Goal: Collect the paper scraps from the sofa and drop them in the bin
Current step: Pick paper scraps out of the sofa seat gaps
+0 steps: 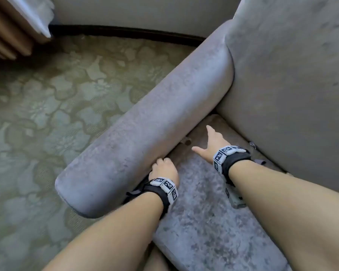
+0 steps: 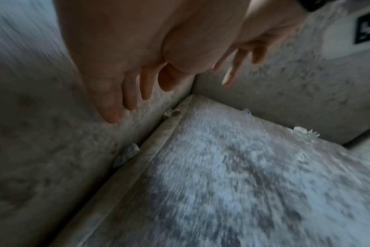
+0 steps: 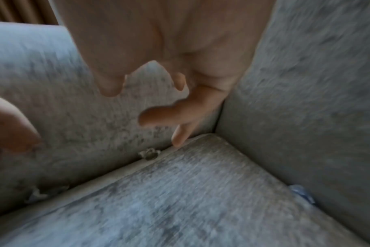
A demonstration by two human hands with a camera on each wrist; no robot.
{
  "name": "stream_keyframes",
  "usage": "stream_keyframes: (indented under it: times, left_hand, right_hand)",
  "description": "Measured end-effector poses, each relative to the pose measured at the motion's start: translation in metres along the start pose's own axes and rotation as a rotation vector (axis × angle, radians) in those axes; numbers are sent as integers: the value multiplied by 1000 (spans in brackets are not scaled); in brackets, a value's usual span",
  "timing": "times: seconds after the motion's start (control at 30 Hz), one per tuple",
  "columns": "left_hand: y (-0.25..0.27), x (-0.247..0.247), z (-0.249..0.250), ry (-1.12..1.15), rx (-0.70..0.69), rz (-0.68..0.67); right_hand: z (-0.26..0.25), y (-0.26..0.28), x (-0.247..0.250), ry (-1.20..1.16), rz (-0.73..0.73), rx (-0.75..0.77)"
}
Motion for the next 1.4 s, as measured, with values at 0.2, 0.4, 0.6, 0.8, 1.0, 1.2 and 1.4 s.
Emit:
stream_keyframes:
  times: [0.2, 0.4, 0.6, 0.8, 1.0, 1.2, 1.4]
  left_hand:
    - [-56, -55, 2, -77, 2, 66]
    - [-89, -90, -12, -261, -85, 70]
    - [-104, -94, -26, -611, -159, 53]
    - [-111, -93, -26, -860, -163, 2]
    - [-100, -82, -13, -939, -136, -21]
    - [-86, -58, 43, -970, -201, 12]
    - [-74, -47, 159, -762, -355, -65]
  right_hand:
    - [-18, -68, -55, 38, -2, 2]
    - [-18, -125, -96, 136, 51, -21]
    - [-24, -145, -118, 298, 84, 3]
    - [-12, -149, -105, 141, 38, 77]
    - [30, -131, -80, -200, 64, 94]
    - [123, -91, -57, -222, 111, -144]
    - [219, -34, -40, -476, 137, -448]
Point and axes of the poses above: each hand's wrist, its own y-axis away from the middle knuckle, its own x-axis out of the back of the hand, z = x × y, the point moved 2 cm from there along -y, towards the middle knuckle, and after that the axes turned 3 degrees about -z, right-handed, at the moved point
